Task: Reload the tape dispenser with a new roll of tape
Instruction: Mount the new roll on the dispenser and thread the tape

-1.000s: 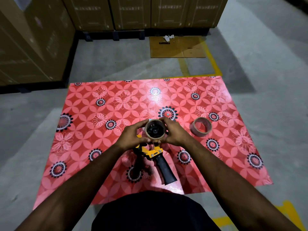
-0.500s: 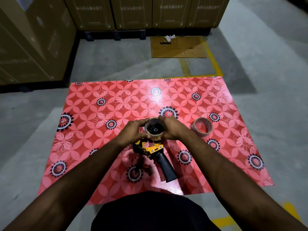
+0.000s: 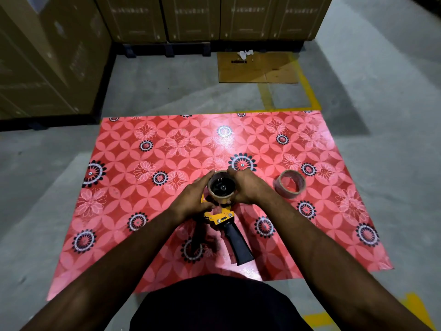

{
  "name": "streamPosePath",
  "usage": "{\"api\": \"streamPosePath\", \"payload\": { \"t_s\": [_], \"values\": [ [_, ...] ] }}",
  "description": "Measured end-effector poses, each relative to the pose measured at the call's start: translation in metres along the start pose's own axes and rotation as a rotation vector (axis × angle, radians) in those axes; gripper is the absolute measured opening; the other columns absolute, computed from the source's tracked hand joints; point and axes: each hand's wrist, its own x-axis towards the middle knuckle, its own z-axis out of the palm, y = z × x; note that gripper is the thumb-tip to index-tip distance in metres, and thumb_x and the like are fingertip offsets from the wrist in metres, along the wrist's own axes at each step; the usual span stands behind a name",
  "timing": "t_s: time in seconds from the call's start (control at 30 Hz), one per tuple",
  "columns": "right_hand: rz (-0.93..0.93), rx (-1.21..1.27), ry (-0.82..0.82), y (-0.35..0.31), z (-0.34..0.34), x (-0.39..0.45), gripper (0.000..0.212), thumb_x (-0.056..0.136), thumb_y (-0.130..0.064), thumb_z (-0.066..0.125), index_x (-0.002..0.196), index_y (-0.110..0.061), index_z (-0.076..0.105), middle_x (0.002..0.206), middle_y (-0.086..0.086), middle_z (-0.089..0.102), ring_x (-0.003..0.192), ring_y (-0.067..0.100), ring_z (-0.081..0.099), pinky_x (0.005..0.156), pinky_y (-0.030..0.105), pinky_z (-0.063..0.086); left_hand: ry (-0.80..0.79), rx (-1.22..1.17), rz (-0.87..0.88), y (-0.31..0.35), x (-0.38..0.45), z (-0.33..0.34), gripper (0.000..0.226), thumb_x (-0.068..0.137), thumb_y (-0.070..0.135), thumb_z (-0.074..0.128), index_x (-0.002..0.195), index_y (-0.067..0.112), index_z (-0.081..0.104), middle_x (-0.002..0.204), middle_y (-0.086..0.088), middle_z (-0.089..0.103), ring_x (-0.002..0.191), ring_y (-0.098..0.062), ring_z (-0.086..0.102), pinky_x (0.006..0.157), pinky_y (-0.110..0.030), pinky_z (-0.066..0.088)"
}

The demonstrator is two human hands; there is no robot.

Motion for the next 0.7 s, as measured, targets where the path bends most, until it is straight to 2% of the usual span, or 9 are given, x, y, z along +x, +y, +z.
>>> {"api": "streamPosePath", "payload": {
  "t_s": [0.07, 0.17, 0.27, 0.33, 0.43, 0.57, 0.7],
  "values": [
    [0.0, -0.011, -0.002, 0.0, 0.0, 0.0, 0.065, 0.061, -0.03, 0.088, 0.114, -0.011, 0.055, 0.101, 0.008, 0.069, 0.091, 0.026, 0.066, 0.073, 0.03, 0.053, -0.003, 0.002, 0.016, -0.001, -0.002, 0.002, 0.11, 0.072, 0.022, 0.084, 0.159, 0.025, 0.016, 0.158, -0.008, 0.038, 0.141, -0.025, 0.041, 0.107, -0.026, 0.035],
    [-0.003, -0.043, -0.011, -0.003, -0.002, 0.003, 0.064, 0.061, -0.03, 0.088, 0.113, -0.009, 0.058, 0.101, 0.009, 0.069, 0.091, 0.027, 0.065, 0.071, 0.028, 0.048, 0.005, 0.012, 0.041, -0.001, -0.004, 0.004, 0.108, 0.075, 0.024, 0.081, 0.159, 0.024, 0.013, 0.162, -0.006, 0.029, 0.148, -0.026, 0.029, 0.119, -0.039, 0.029],
    [0.009, -0.097, -0.04, -0.004, -0.002, 0.007, 0.06, 0.063, -0.033, 0.085, 0.113, -0.009, 0.063, 0.101, 0.011, 0.072, 0.091, 0.029, 0.067, 0.071, 0.027, 0.048, -0.014, 0.066, 0.089, 0.002, -0.005, 0.005, 0.104, 0.08, 0.017, 0.078, 0.159, 0.018, 0.01, 0.165, -0.003, 0.016, 0.144, -0.006, 0.012, 0.118, -0.023, 0.008],
    [-0.009, -0.079, -0.024, -0.001, -0.001, 0.004, 0.06, 0.064, -0.036, 0.084, 0.114, -0.009, 0.065, 0.101, 0.01, 0.073, 0.092, 0.028, 0.069, 0.076, 0.03, 0.053, -0.017, 0.075, 0.094, 0.003, -0.005, 0.007, 0.103, 0.082, 0.015, 0.077, 0.159, 0.019, 0.009, 0.165, -0.002, 0.013, 0.138, -0.002, 0.009, 0.114, -0.018, 0.004],
    [-0.04, 0.003, 0.056, 0.005, 0.006, -0.004, 0.062, 0.065, -0.037, 0.083, 0.116, -0.01, 0.062, 0.104, 0.009, 0.072, 0.095, 0.028, 0.068, 0.08, 0.034, 0.056, -0.017, 0.054, 0.094, -0.002, -0.004, 0.008, 0.101, 0.083, 0.017, 0.076, 0.159, 0.02, 0.01, 0.166, 0.0, 0.012, 0.142, -0.006, 0.008, 0.114, -0.017, 0.002],
    [-0.026, 0.052, 0.126, 0.006, 0.02, -0.012, 0.061, 0.066, -0.033, 0.084, 0.116, -0.011, 0.058, 0.105, 0.008, 0.07, 0.095, 0.025, 0.067, 0.076, 0.034, 0.056, -0.021, 0.102, 0.148, -0.002, -0.007, 0.006, 0.093, 0.088, 0.018, 0.071, 0.158, 0.013, 0.01, 0.159, 0.009, 0.003, 0.14, -0.002, 0.0, 0.115, -0.016, -0.006],
    [0.013, 0.093, 0.16, 0.004, 0.026, -0.018, 0.061, 0.068, -0.035, 0.082, 0.121, -0.017, 0.056, 0.104, 0.004, 0.072, 0.093, 0.024, 0.069, 0.074, 0.032, 0.056, -0.04, 0.137, 0.176, -0.002, -0.006, 0.007, 0.09, 0.086, 0.025, 0.061, 0.158, 0.013, 0.01, 0.16, 0.005, 0.004, 0.145, -0.003, 0.001, 0.125, -0.031, -0.001]
  ]
}}
